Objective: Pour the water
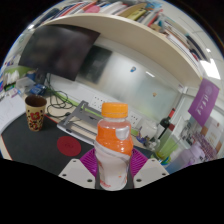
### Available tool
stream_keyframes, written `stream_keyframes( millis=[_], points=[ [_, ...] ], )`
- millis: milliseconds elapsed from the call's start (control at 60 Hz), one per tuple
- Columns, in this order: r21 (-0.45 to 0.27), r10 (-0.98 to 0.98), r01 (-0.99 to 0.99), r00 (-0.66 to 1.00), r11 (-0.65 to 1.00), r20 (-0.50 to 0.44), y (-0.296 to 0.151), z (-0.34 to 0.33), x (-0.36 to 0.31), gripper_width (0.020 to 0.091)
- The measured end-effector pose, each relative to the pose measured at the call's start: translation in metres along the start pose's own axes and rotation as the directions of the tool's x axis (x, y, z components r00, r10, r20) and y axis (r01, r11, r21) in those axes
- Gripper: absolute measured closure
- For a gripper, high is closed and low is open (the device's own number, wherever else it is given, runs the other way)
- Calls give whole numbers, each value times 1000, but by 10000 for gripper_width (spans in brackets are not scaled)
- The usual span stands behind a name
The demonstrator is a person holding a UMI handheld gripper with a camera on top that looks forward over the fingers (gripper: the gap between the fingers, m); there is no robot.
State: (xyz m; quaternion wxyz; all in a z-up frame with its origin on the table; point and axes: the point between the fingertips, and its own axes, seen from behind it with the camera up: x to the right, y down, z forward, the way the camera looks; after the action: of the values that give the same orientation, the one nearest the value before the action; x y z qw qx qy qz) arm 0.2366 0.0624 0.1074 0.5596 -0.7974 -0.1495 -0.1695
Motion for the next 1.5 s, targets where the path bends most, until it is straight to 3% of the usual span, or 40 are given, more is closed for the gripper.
stream_keyframes(
  millis=[200,333,467,700,900,1033,1200,1350,1500],
  points=[
    [-24,-433,434,900,900,55,-57,3,-46,722],
    [-34,-707,710,703,703,73,-81,18,-73,721],
    [9,-886,887,461,462,52,-109,29,-100,723],
    [-22,-999,999,35,35,-16,-144,46,-117,721],
    [-44,-998,997,-65,-65,-9,-150,51,-122,721],
    [-10,-999,999,49,49,5,-149,44,-131,722],
    [39,-849,849,524,527,68,-159,20,-132,721],
    [71,-404,398,904,915,136,-168,5,-126,722],
    [65,23,-37,979,997,202,-153,14,-116,722]
  ],
)
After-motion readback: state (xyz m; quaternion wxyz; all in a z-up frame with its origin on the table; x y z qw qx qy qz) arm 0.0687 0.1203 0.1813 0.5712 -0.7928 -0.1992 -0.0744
